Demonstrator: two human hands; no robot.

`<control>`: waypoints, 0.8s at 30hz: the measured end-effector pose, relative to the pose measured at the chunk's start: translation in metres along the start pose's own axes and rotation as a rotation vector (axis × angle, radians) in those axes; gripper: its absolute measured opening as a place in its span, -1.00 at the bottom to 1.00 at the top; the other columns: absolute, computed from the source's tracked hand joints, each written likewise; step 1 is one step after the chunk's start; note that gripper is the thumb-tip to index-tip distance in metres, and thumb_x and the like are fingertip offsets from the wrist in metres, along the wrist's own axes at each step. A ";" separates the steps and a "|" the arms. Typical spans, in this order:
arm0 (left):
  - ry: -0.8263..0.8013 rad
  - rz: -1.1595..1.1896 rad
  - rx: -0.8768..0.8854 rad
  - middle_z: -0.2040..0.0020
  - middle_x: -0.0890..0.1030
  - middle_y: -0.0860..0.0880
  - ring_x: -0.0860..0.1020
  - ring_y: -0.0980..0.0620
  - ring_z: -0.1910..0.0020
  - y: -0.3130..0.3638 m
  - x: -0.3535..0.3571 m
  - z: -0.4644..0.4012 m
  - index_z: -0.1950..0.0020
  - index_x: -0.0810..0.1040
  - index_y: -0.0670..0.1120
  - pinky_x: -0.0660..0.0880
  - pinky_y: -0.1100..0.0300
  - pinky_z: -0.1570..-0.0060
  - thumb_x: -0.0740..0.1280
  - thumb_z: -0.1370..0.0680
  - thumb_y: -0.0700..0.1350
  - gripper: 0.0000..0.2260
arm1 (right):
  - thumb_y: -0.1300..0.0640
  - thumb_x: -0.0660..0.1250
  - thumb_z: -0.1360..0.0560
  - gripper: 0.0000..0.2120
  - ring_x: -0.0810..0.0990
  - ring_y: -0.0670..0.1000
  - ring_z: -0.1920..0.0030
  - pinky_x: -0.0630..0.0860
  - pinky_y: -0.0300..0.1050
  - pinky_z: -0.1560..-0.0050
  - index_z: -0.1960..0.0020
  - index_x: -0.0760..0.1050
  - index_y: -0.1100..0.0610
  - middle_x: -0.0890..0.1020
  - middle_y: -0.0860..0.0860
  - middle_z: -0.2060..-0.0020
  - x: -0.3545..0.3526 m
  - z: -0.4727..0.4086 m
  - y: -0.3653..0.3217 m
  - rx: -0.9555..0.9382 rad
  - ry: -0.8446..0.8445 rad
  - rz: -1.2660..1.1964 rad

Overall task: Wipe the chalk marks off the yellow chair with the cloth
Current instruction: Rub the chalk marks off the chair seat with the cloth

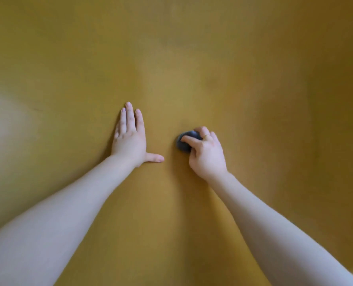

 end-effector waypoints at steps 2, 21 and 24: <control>-0.013 -0.010 0.001 -0.47 -0.42 -0.17 -0.33 -0.10 -0.48 -0.001 -0.001 0.001 -0.49 -0.34 -0.18 -0.15 0.04 -0.45 0.39 -0.26 0.36 0.21 | 0.32 0.17 -0.26 -0.64 0.45 0.18 0.34 0.49 -0.06 0.22 0.09 0.64 0.09 0.55 0.19 0.10 0.012 0.029 -0.024 -0.045 -0.144 -0.067; -0.269 -0.326 0.252 -0.53 -0.25 -0.12 -0.14 -0.02 -0.52 -0.029 0.025 0.090 -0.54 -0.17 -0.16 0.06 0.10 -0.44 0.32 -0.28 0.42 0.12 | 0.23 0.20 -0.33 -0.68 0.49 0.24 0.24 0.44 -0.06 0.27 -0.04 0.56 0.13 0.47 0.25 0.09 0.025 0.048 -0.072 0.115 -0.163 -0.014; -0.264 -0.291 0.256 -0.52 -0.29 -0.12 -0.19 -0.03 -0.52 -0.031 0.030 0.092 -0.53 -0.22 -0.14 -0.02 0.11 -0.45 0.35 -0.29 0.39 0.12 | 0.28 0.25 -0.38 -0.69 0.51 0.23 0.26 0.47 -0.05 0.25 -0.08 0.57 0.11 0.48 0.24 0.09 0.030 0.063 -0.089 -0.042 -0.278 -0.108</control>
Point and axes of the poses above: each hand's wrist, its own z-axis away from the middle knuckle, its own x-axis out of the palm, y = z × x, the point moved 9 cm from there along -z, towards the middle knuckle
